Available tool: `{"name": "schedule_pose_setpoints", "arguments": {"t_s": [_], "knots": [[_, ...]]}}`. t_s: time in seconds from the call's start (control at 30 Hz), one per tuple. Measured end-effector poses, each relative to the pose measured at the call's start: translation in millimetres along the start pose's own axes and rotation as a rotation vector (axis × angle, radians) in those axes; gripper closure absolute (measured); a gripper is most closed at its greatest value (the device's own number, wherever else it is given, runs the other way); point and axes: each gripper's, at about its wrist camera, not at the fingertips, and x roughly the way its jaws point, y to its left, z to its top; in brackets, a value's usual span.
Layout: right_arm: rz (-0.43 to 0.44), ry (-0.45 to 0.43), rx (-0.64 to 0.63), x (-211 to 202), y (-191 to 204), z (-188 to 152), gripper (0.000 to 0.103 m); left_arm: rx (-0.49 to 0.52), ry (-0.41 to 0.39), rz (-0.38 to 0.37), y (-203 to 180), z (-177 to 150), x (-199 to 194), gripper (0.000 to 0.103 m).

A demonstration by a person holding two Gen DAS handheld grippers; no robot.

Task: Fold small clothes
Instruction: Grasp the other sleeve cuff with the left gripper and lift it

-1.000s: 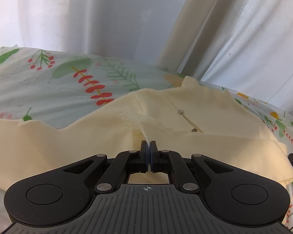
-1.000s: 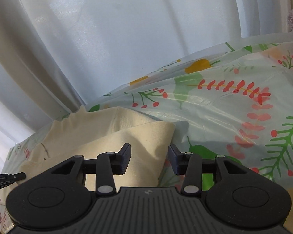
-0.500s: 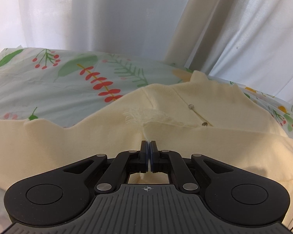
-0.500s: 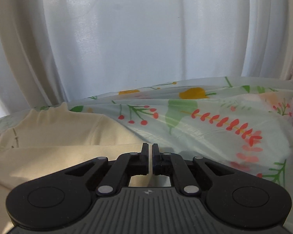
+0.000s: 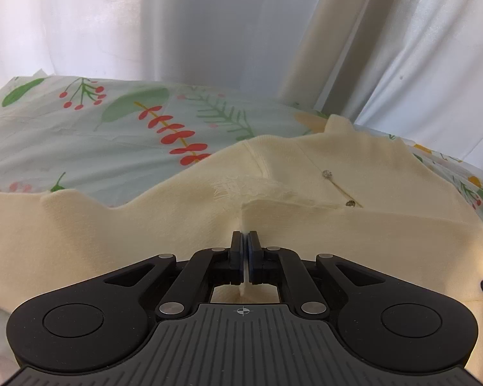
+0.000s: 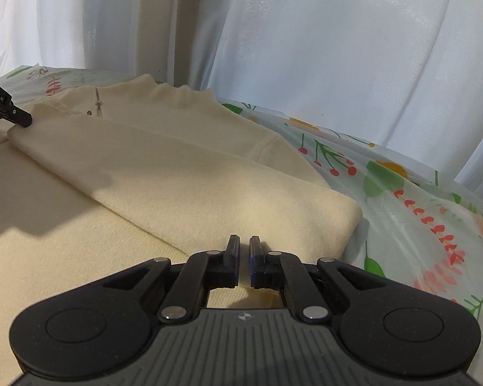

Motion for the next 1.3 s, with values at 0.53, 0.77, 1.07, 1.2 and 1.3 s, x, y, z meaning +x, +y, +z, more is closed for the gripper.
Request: {"name": "schedule_pose_setpoints", "arguments": {"t_s": [0.53, 0.77, 1.07, 1.2, 1.3], "knots": [[0.286, -0.064, 0.432, -66, -10, -7, 0.066, -0.925, -0.286, -0.003, 256, -66, -115, 0.031], [0.349, -0.073, 0.437, -71, 13, 7, 0.066, -1.203, -0.312, 0.022, 332, -91, -102, 0.048], [0.352, -0.089, 0.426, -77, 24, 26, 0.066, -1.349, -0.375, -0.055, 386, -95, -77, 0.094], [0.353, -0.088, 0.409, -77, 28, 28, 0.067, -1.36, -0.399, -0.084, 390, -96, -75, 0.095], [0.345, -0.089, 0.405, -78, 29, 28, 0.067, -1.23, -0.425, -0.044, 374, -79, -86, 0.095]]}}
